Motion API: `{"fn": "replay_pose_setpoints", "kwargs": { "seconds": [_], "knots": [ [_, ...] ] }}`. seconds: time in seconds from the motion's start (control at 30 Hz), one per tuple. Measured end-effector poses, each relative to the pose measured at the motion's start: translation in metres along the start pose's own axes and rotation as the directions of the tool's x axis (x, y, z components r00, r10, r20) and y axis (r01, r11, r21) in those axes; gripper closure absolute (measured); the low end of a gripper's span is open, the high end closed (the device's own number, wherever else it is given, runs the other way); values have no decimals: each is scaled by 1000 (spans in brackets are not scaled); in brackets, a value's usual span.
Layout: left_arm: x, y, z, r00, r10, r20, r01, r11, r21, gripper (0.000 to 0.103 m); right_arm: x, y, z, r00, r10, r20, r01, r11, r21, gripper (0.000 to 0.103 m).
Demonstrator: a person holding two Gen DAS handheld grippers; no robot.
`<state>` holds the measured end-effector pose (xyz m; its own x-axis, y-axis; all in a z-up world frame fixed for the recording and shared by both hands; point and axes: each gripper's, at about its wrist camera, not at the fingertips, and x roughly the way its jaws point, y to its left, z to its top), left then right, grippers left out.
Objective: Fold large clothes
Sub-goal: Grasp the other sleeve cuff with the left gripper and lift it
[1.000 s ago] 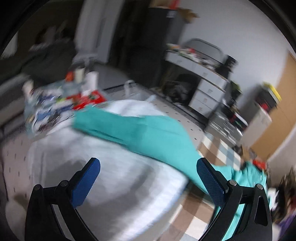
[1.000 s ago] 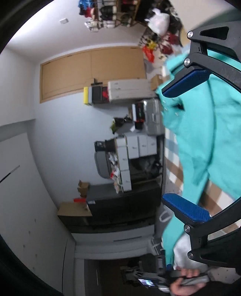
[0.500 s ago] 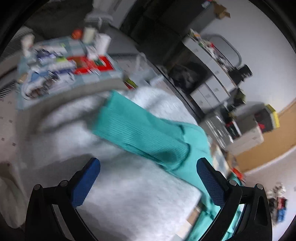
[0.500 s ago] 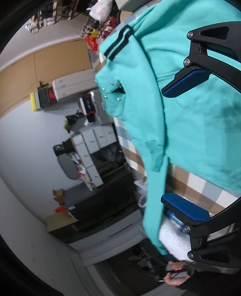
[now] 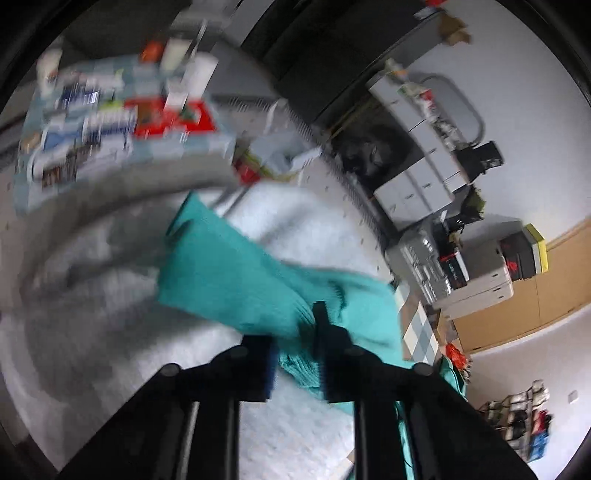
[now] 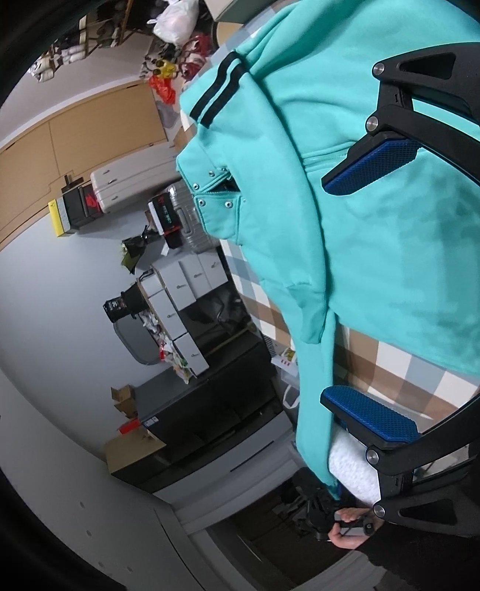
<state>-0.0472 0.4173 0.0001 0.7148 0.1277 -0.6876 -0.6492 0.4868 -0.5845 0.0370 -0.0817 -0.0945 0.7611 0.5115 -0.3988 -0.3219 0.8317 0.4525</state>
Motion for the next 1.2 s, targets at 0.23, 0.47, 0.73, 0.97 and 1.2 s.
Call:
{"fn": "replay_pose_setpoints", "kwargs": {
  "seconds": [0.23, 0.47, 0.73, 0.97, 1.2],
  "knots": [
    [-21, -27, -11, 991, -102, 84, 92, 989, 120, 91, 0, 1, -1, 1000, 0, -7, 0, 1000, -9, 0],
    [17, 10, -11, 992, -122, -39, 119, 990, -70, 47, -4, -3, -1, 1000, -2, -10, 2, 1000, 1, 0],
    [10, -10, -6, 996, -80, -44, 80, 997, -5, 81, -3, -6, 1, 1000, -1, -21, 1, 1000, 8, 0],
    [-13, -39, -1, 996, -81, 44, 75, 988, 133, 95, -4, -7, 2, 1000, -11, -23, 11, 1000, 4, 0],
    [-52, -161, -21, 963, -260, 73, 210, 893, 398, 96, -8, -15, 5, 998, -63, -2, 63, 998, 16, 0]
  ]
}}
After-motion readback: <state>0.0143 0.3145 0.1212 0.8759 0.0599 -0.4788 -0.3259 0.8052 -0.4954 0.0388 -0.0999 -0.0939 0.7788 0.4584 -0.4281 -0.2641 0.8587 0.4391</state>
